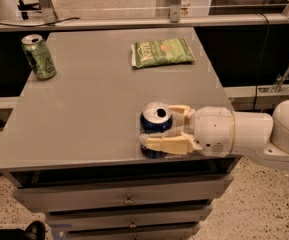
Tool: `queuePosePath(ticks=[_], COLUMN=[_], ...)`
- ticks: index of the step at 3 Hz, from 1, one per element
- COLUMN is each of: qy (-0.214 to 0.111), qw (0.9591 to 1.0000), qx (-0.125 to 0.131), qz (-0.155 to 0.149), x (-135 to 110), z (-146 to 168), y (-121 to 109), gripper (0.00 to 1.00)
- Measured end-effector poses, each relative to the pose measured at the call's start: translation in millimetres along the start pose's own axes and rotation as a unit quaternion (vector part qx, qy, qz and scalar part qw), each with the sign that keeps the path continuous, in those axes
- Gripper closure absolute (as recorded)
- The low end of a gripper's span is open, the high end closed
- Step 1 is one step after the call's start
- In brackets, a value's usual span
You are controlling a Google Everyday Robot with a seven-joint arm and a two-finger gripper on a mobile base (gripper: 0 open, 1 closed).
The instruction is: Move pepsi can near green can
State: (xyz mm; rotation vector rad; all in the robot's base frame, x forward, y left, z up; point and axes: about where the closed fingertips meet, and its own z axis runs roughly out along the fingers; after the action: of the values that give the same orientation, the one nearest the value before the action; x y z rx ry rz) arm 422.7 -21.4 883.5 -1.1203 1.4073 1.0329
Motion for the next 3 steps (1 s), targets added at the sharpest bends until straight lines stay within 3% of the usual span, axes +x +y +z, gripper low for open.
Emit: queuePosePath(ticks=[1,2,3], qy=[-0.001,-0.002,-0.002], qw=[0.9999,0.999,0.999], qx=[0.007,0.03,0.03], qz=[-0.008,-0.032,-0.032], x=[-7,-34,-34], z=[-2,-13,-13], y=[-12,-43,-43], gripper=[0.89,1.0,1.0])
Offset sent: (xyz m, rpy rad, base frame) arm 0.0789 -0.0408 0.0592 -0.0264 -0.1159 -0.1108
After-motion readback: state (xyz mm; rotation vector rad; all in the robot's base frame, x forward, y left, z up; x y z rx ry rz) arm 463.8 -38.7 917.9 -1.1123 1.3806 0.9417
